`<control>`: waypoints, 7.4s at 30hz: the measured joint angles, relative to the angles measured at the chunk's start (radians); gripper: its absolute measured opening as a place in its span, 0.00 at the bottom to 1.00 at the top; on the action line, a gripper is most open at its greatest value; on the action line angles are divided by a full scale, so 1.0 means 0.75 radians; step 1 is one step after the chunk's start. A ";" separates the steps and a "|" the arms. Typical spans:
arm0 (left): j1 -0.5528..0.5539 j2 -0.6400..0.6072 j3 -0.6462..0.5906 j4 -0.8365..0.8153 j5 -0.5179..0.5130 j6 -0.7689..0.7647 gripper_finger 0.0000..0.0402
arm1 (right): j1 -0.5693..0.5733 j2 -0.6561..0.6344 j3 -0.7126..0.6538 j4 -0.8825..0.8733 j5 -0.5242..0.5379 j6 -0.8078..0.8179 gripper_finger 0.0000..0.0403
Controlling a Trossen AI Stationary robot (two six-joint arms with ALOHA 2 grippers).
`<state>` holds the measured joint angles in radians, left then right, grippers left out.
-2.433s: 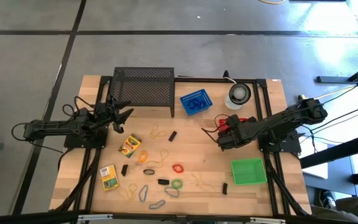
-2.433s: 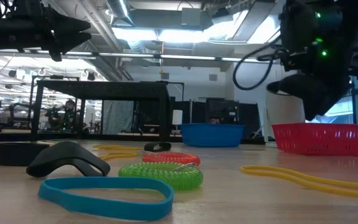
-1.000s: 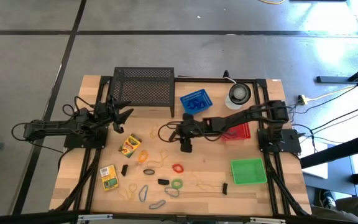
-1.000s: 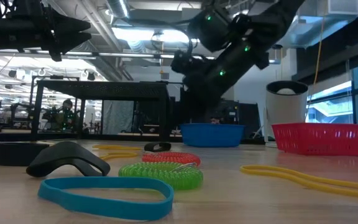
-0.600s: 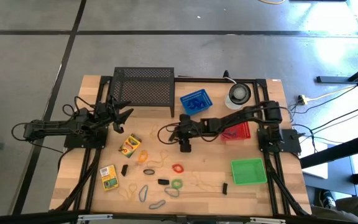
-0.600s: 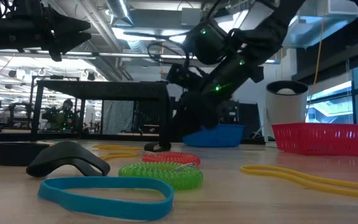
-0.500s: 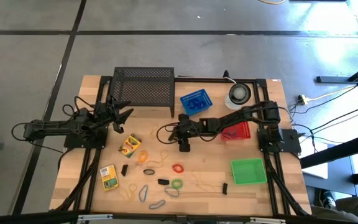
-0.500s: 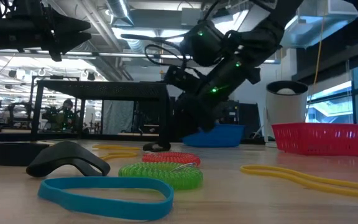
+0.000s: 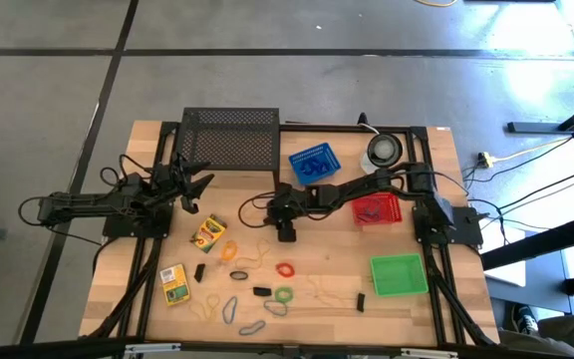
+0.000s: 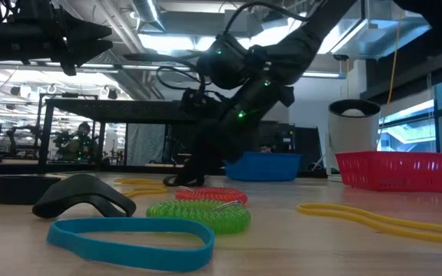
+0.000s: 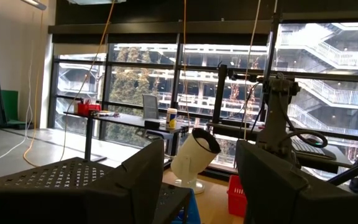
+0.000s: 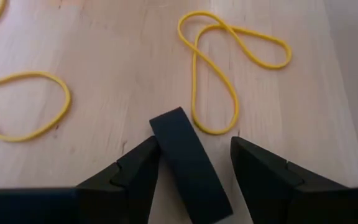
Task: Pick & Place Office Desk Supplies
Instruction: Put the black arm band into the red bin, then put the orange wrist coil into the blue bin
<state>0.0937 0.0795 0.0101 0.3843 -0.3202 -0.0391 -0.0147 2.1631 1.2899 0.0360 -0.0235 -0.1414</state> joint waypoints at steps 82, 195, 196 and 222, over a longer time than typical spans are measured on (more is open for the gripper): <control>0.000 0.000 0.000 -0.003 0.000 0.000 0.48 | 0.461 -1.325 -0.799 -1.087 0.569 1.743 0.03; 0.000 0.000 0.000 -0.009 -0.002 0.349 0.48 | 0.352 -0.176 -0.130 -0.107 -0.136 0.152 0.41; 0.000 0.000 0.000 -0.009 -0.002 0.349 0.48 | 0.352 -0.170 -0.121 -0.121 -0.120 0.124 0.41; 0.000 0.000 0.000 -0.009 0.000 0.314 0.48 | 0.346 -0.225 -0.096 -0.332 0.244 -0.081 0.41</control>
<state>0.0937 0.0792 0.0101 0.3775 -0.3204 0.1965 0.2447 1.9940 1.2179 -0.2127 0.1596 -0.2023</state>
